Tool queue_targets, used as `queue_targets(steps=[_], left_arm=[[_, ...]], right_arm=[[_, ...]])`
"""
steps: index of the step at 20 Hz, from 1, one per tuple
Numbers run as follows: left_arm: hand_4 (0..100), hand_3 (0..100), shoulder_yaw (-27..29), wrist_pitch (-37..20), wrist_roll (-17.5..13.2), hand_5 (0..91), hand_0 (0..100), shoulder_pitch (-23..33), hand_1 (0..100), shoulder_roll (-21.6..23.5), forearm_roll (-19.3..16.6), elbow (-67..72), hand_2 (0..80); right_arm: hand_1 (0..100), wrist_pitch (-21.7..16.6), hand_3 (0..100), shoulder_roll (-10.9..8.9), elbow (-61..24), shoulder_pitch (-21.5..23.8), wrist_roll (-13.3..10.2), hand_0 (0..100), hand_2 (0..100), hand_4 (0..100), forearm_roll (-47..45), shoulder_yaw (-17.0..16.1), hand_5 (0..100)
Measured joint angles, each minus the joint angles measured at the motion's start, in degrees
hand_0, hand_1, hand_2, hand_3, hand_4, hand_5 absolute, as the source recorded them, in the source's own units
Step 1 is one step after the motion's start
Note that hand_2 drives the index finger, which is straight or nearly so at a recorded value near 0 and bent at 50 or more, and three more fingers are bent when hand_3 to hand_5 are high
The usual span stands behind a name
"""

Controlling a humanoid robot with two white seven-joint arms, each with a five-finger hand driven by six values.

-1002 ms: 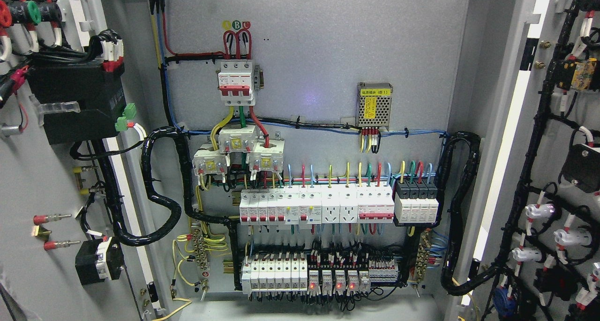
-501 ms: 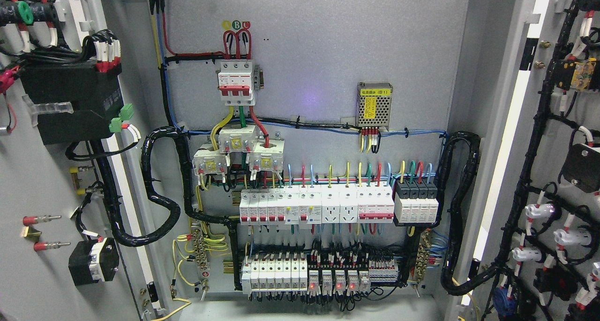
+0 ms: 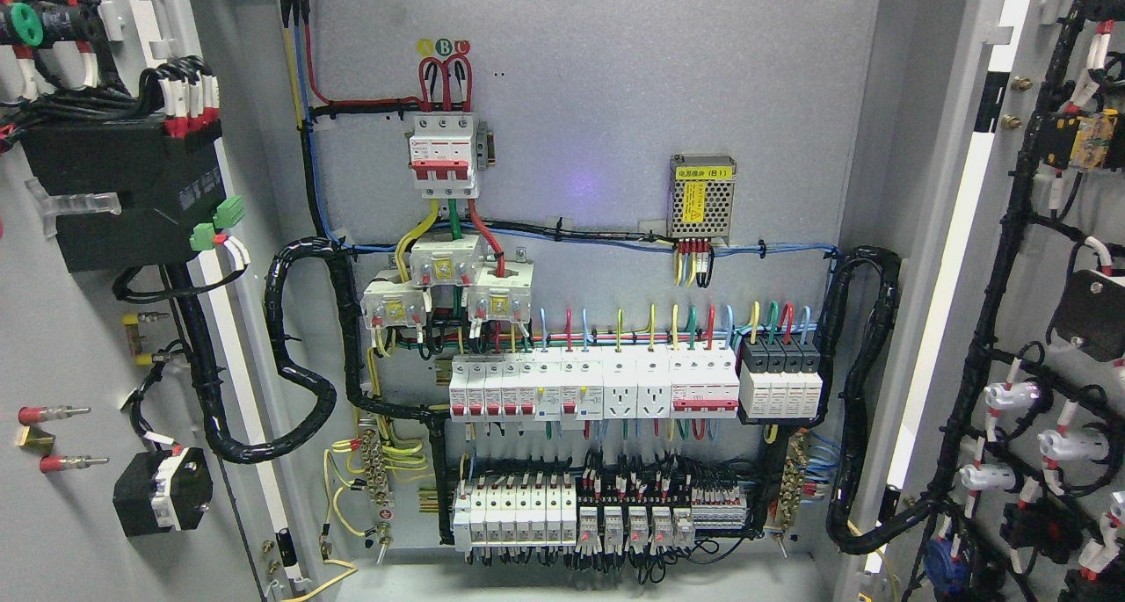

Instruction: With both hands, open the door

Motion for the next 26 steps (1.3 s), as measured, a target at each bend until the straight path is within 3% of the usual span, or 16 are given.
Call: queue_targets(steps=[5,12,14,18,20,26], left_arm=[[0,0,-1.35,0.00,0.02,0.0,0,2.92,0,3.07,0.01,-10.56,0.0],[0,0,-4.36,-3.66,0.02,0.0,0,4.31,0,7.39,-0.06,-21.74,0.0],[0,0,-5.05,-4.09,0.02,0.0,0,4.29,0,8.36,-0.10,-24.40,0.0],[0,0,-6.13,-4.46,0.02,0.0,0,4.23,0,9.83,-0.20,-29.38,0.0],[0,0,-6.56,-4.65,0.02,0.0,0,4.23,0,10.49,-0.26,-31.80,0.0],[0,0,-7.44,-7.70,0.02,0.0,0,4.62,0,12.08,-0.40,-38.26,0.0]], right_arm=[[0,-0.29,0,-0.70,-0.06,1.88,-0.01,19,0,0,0.00,-2.12,0],[0,-0.67,0,-3.77,-2.32,7.28,-0.46,19,0,0,-0.04,-8.16,0],[0,-1.20,0,-4.66,-3.49,8.86,-1.91,19,0,0,-0.04,-10.15,0],[0,-4.18,0,-7.23,-6.53,12.41,-7.95,19,0,0,-0.10,-13.61,0],[0,-5.77,0,-8.47,-8.49,14.52,-9.54,19,0,0,-0.10,-14.92,0],[0,-10.13,0,-11.78,-14.83,21.88,-11.36,19,0,0,-0.17,-18.19,0]])
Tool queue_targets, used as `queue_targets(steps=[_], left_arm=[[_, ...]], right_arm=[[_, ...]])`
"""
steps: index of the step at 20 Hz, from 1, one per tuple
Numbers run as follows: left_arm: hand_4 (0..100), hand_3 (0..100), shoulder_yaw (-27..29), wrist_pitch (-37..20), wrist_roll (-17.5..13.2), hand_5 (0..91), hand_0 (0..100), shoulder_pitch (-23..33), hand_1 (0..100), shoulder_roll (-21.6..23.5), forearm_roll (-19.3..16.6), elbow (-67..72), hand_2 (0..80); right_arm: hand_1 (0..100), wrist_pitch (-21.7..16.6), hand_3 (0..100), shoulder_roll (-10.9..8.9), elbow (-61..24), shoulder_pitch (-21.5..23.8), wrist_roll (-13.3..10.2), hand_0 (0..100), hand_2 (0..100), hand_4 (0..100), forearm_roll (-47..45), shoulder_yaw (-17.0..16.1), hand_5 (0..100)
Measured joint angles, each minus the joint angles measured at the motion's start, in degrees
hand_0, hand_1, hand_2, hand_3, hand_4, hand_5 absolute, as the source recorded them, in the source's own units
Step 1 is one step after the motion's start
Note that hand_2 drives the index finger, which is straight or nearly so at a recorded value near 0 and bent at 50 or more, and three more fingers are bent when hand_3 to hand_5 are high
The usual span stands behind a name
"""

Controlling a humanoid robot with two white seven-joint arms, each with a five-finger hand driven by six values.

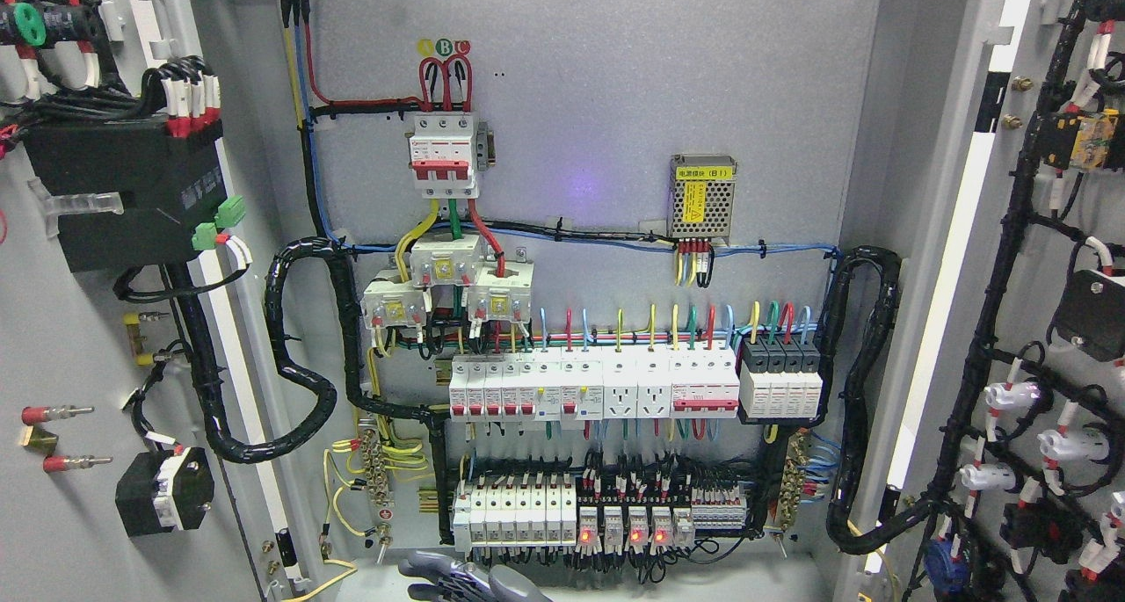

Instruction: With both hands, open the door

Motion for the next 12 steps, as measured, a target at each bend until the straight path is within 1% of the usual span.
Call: queue_targets(steps=[3,6,10,11,12], left_arm=[[0,0,-0.22,-0.92,0.00,0.0,0,0.20,0,0.58,-0.06,-2.79,0.0],[0,0,-0.24,-1.59,0.00,0.0,0,0.34,0,1.04,-0.10,-5.71,0.0],[0,0,0.25,-4.35,0.04,0.0,0,0.46,0,1.47,-0.13,-9.04,0.0],[0,0,0.48,-5.38,0.07,0.0,0,0.47,0,1.55,-0.13,-9.86,0.0],[0,0,0.72,-5.96,0.09,0.0,0,0.49,0,1.63,-0.11,-10.53,0.0]], right_arm=[[0,-0.94,0,-1.64,-2.88,3.51,-0.05,19,0,0,-0.05,-1.84,0],[0,-1.50,0,-3.03,-6.22,8.00,-0.07,19,0,0,-0.10,-3.85,0],[0,-1.85,0,-4.40,-10.42,13.36,-0.15,19,0,0,-0.22,-6.84,0],[0,-2.22,0,-4.70,-11.34,14.64,-0.22,19,0,0,-0.23,-7.65,0],[0,-3.39,0,-4.95,-12.15,15.95,-0.26,19,0,0,-0.26,-8.41,0]])
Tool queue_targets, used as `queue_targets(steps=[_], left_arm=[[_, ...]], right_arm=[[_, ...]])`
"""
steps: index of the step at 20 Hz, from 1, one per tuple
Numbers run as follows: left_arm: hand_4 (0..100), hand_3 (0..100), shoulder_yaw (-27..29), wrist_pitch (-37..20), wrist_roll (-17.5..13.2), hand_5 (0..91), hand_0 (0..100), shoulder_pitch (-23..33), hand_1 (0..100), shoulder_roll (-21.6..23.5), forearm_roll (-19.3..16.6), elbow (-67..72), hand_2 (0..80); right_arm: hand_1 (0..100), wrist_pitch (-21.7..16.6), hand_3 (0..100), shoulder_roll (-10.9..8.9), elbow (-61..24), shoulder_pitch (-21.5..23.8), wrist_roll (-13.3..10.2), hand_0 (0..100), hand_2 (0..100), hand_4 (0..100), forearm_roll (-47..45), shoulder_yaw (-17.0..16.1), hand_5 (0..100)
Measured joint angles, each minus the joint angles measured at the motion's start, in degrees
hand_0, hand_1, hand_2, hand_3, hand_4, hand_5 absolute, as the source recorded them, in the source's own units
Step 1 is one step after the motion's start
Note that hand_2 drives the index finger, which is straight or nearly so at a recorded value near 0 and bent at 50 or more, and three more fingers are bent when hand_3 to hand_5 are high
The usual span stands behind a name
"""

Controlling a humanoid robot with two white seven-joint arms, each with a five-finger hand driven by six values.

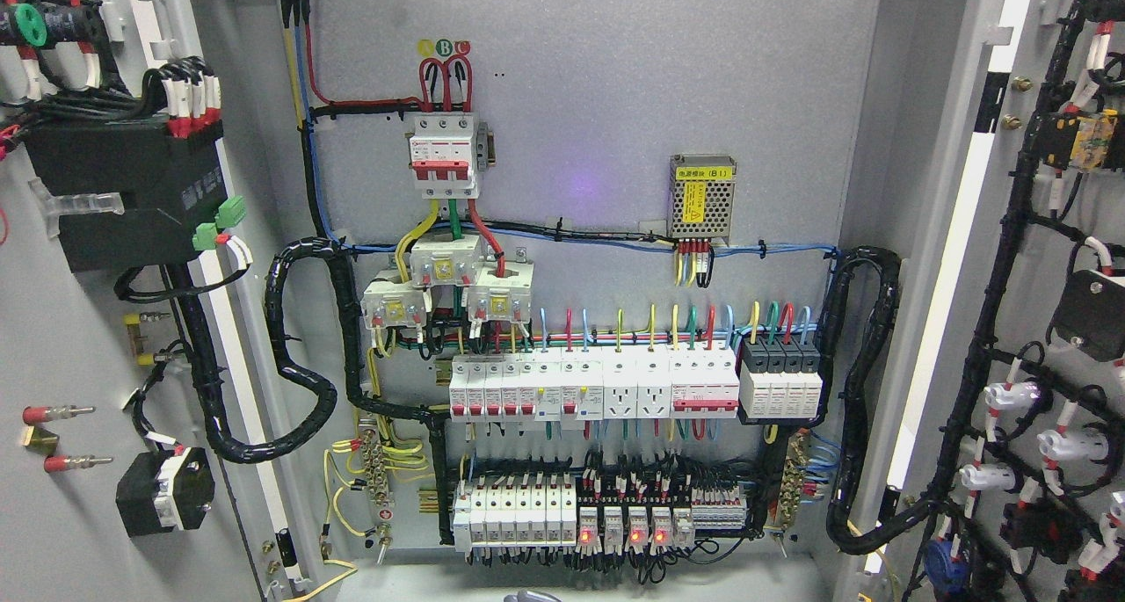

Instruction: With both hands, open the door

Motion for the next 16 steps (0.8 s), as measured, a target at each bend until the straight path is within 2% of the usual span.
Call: queue_targets(steps=[4,10,16], left_arm=[[0,0,1.27,-2.30,0.01,0.0,0,0.03,0,0.21,0.16,-2.70,0.0],[0,0,3.16,-5.03,0.07,0.0,0,-0.38,0,0.23,0.32,-5.78,0.0],[0,0,4.66,-7.54,0.21,0.0,0,-3.00,0,0.08,0.42,-8.17,0.0]], right_arm=[[0,-6.10,0,-0.81,-2.59,4.27,0.00,19,0,0,-0.01,-2.92,0],[0,-13.29,0,-1.63,-5.06,8.70,0.28,19,0,0,-0.02,-6.76,0],[0,-16.52,0,-3.13,-6.52,11.76,0.33,19,0,0,-0.10,-10.84,0]])
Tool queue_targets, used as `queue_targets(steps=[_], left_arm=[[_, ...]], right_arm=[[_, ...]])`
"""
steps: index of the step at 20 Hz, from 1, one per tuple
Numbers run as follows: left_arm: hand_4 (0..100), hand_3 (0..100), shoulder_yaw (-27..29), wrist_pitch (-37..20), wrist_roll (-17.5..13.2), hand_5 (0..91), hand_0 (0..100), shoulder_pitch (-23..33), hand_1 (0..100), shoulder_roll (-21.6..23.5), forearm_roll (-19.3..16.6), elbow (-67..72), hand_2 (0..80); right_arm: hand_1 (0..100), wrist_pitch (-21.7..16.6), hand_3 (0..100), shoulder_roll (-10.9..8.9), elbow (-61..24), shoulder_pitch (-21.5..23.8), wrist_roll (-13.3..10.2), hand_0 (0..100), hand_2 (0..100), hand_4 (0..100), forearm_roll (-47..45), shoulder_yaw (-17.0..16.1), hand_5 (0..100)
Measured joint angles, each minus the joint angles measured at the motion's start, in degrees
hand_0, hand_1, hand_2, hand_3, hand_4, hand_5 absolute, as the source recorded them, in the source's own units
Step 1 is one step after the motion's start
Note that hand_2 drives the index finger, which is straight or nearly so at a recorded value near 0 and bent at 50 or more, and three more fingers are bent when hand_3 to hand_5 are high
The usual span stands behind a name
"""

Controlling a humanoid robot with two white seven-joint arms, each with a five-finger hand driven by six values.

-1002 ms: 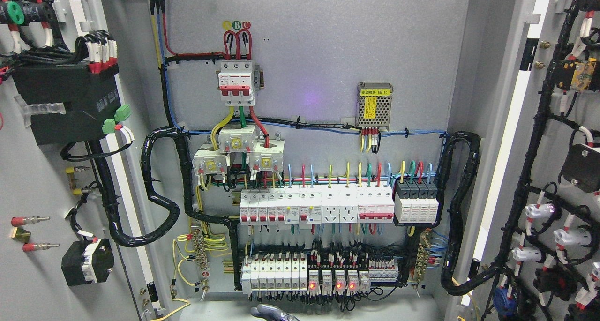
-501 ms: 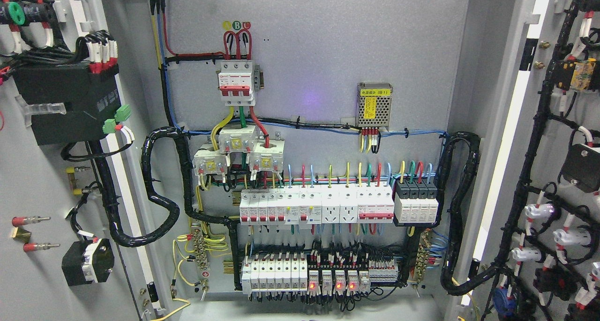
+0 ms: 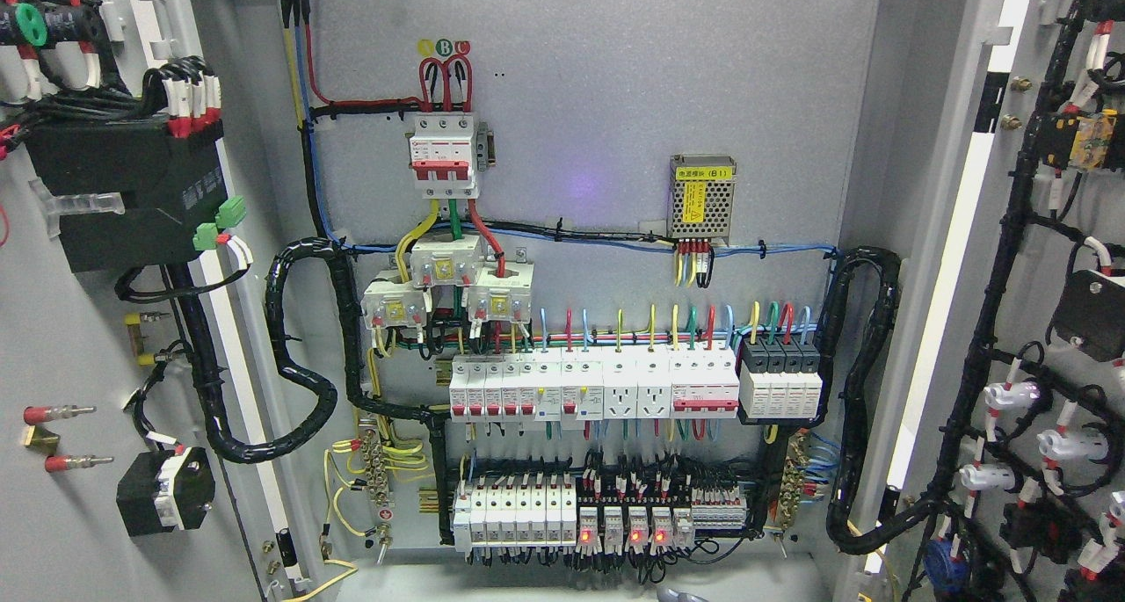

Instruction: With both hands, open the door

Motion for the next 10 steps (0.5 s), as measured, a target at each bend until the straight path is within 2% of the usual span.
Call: queue_targets(steps=[5,10], left_arm=[[0,0,1.02,-2.35,0.16,0.0,0,-3.52,0,-0.09,0.09,-1.78,0.0],[0,0,2.14,-4.64,0.31,0.0,0,-6.92,0,-0.15,0.64,-3.08,0.0]], right_arm=[[0,-2.00,0,-1.18,-0.72,2.16,0.04,19,0,0,-0.13,-3.43,0],[0,-5.69,0,-1.91,-1.18,3.66,0.21,19,0,0,-0.30,-6.83,0]])
